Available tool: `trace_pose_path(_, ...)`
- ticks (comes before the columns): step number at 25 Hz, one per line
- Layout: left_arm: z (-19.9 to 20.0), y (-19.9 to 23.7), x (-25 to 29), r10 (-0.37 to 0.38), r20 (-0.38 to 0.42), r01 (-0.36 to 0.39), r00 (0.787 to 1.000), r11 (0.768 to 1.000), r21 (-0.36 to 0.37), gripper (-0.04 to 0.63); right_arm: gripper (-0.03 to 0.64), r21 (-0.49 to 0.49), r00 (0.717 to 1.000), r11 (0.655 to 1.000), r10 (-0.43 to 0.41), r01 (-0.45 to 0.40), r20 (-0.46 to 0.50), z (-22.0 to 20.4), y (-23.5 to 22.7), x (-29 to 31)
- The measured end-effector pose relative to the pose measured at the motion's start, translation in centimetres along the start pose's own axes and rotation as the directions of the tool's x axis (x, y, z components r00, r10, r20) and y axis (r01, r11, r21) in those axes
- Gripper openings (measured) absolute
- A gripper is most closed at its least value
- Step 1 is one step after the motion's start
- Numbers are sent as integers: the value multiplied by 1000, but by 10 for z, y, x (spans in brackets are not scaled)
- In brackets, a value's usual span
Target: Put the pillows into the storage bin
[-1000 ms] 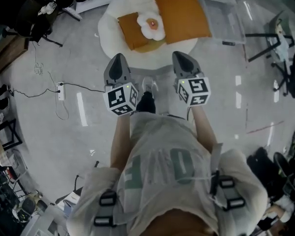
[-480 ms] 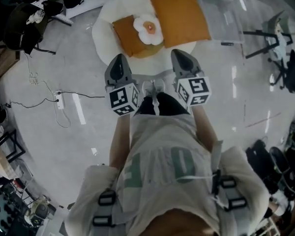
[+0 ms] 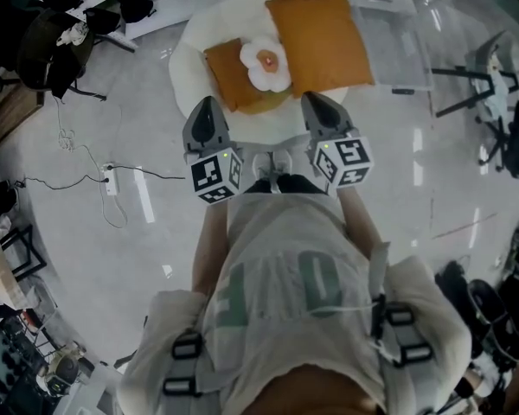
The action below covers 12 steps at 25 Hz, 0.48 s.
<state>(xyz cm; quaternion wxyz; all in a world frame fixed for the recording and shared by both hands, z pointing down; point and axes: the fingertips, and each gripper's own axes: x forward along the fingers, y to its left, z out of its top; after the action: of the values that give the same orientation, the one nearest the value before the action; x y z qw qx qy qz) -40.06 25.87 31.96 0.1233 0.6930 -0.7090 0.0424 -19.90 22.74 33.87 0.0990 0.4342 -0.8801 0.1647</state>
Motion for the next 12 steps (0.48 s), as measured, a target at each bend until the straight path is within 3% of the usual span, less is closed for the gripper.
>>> trace_pose_path(6, -3, 3, 3, 1, 1, -1, 1000, 1000, -8, 10, 13, 9, 999, 999, 31, -31, -21, -4, 2, 13)
trace_pose_path(7, -5, 2, 4, -16, 1, 17, 1000, 1000, -15, 39, 67, 3, 998, 999, 43, -43, -41, -7, 3, 18)
trace_pose_path(8, -9, 1, 7, -39, -7, 39, 999, 999, -22, 125, 176, 0, 996, 998, 58, -58, -67, -12, 5, 23)
trace_pose_path(9, -14, 0, 11, -61, -22, 60, 998, 998, -23, 171, 231, -3, 993, 997, 73, -74, -96, -17, 6, 29)
trace_pose_path(12, -42, 1, 27, -94, -113, 100, 989, 994, 47, 216, 273, -8, 980, 994, 110, -112, -166, -32, 6, 51)
